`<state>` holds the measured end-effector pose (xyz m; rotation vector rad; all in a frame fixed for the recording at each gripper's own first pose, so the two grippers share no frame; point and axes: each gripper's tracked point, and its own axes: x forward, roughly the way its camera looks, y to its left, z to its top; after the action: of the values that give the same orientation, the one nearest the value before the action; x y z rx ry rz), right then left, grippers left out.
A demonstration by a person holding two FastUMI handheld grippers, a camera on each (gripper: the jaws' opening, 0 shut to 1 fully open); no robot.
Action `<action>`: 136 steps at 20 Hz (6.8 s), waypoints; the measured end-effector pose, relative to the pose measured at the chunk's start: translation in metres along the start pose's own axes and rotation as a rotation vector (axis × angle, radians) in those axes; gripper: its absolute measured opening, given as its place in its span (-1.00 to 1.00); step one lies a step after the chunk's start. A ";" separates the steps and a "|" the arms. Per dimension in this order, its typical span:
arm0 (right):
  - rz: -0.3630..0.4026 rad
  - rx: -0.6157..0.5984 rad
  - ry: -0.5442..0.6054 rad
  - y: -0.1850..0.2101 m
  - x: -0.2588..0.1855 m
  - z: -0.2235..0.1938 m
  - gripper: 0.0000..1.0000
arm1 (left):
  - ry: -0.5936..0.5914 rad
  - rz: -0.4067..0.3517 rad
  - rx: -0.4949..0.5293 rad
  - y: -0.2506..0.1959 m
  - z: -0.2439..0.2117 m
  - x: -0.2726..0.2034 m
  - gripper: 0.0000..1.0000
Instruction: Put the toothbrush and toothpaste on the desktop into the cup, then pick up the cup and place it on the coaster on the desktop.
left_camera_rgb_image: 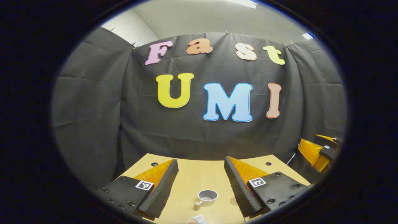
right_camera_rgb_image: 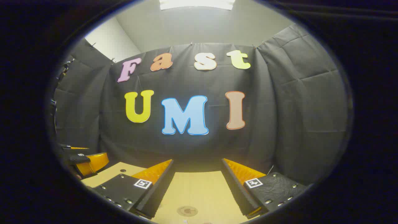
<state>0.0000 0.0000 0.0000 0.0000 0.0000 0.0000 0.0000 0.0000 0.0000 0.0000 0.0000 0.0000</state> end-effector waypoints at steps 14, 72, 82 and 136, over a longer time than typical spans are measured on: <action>0.038 0.007 0.046 0.003 0.019 -0.010 0.86 | 0.032 -0.008 -0.010 -0.014 -0.009 0.016 0.99; 0.098 -0.093 1.570 0.019 -0.111 -0.390 -0.68 | 1.258 0.005 0.042 -0.007 -0.440 -0.042 -0.11; 0.107 -0.030 1.542 0.017 -0.109 -0.388 -0.96 | 1.278 -0.010 0.034 -0.009 -0.436 -0.042 -0.57; -0.047 0.375 1.395 0.010 -0.056 -0.317 -0.96 | 0.559 -0.146 -0.023 0.025 -0.312 0.198 -0.58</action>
<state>-0.0557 0.0101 -0.3165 0.3749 1.3954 -0.0474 0.1977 0.0247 -0.3125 -0.0232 0.5593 -0.1461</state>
